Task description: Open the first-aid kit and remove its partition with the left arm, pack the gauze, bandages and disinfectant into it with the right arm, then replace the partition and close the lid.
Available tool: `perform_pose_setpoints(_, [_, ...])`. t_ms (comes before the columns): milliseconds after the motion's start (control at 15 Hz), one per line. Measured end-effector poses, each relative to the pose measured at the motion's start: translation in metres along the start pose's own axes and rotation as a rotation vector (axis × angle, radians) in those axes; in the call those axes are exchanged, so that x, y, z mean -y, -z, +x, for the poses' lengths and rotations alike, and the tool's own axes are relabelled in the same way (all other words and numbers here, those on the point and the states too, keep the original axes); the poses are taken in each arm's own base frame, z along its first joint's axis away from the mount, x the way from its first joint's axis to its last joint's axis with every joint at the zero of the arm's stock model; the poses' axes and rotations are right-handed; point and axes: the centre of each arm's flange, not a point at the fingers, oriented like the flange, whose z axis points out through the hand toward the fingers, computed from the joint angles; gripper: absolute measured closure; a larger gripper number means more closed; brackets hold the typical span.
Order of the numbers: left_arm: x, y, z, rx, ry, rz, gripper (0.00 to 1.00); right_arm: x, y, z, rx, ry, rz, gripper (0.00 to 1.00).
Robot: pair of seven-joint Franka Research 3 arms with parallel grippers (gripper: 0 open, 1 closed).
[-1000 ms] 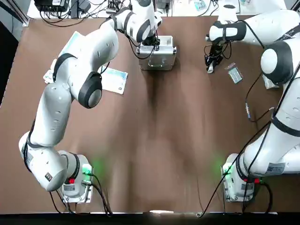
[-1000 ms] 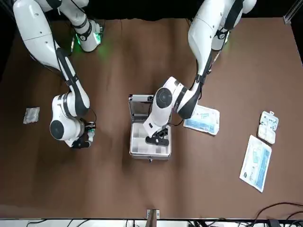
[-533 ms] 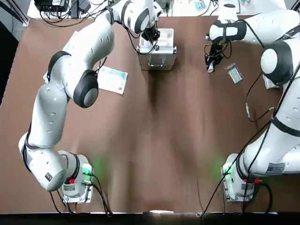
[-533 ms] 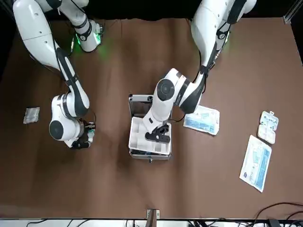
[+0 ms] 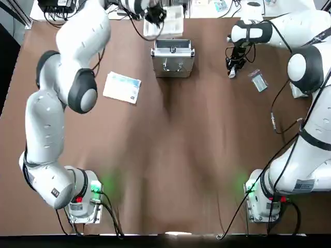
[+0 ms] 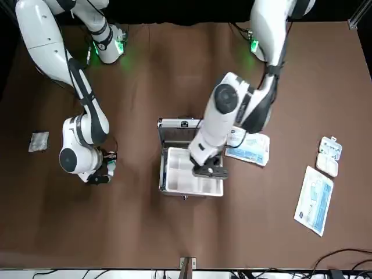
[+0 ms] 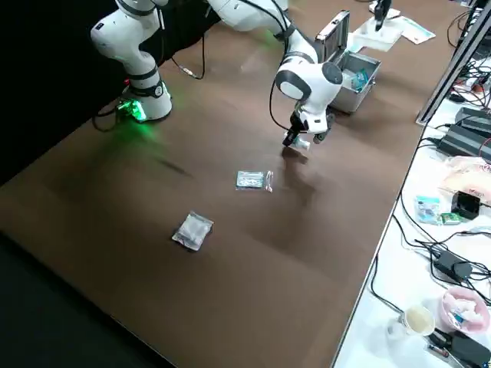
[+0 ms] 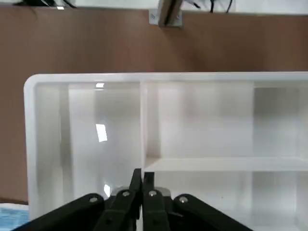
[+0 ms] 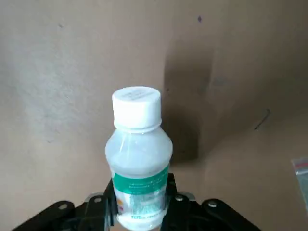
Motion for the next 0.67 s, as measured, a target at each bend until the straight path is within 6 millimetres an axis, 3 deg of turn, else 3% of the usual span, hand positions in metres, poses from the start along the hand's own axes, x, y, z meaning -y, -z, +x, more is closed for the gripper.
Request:
perform_pose_setpoints(133, [0.023, 0.025, 0.014, -0.015, 0.028, 0.002, 0.96, 0.001, 0.007, 0.003, -0.011, -0.003, 0.006, 0.59])
perform_pose_setpoints(267, [0.05, 0.033, 0.028, -0.024, 0.059, 0.012, 0.96, 0.002, 0.016, 0.005, -0.006, -0.011, 0.018, 0.59])
perform_pose_setpoints(333, [0.078, 0.03, 0.041, -0.023, 0.053, 0.026, 0.96, 0.007, 0.032, 0.011, -0.024, -0.033, 0.065, 0.59])
perform_pose_setpoints(667, [0.146, 0.012, 0.063, 0.004, -0.057, 0.062, 0.96, 0.016, 0.075, 0.019, -0.036, -0.059, 0.109, 0.59])
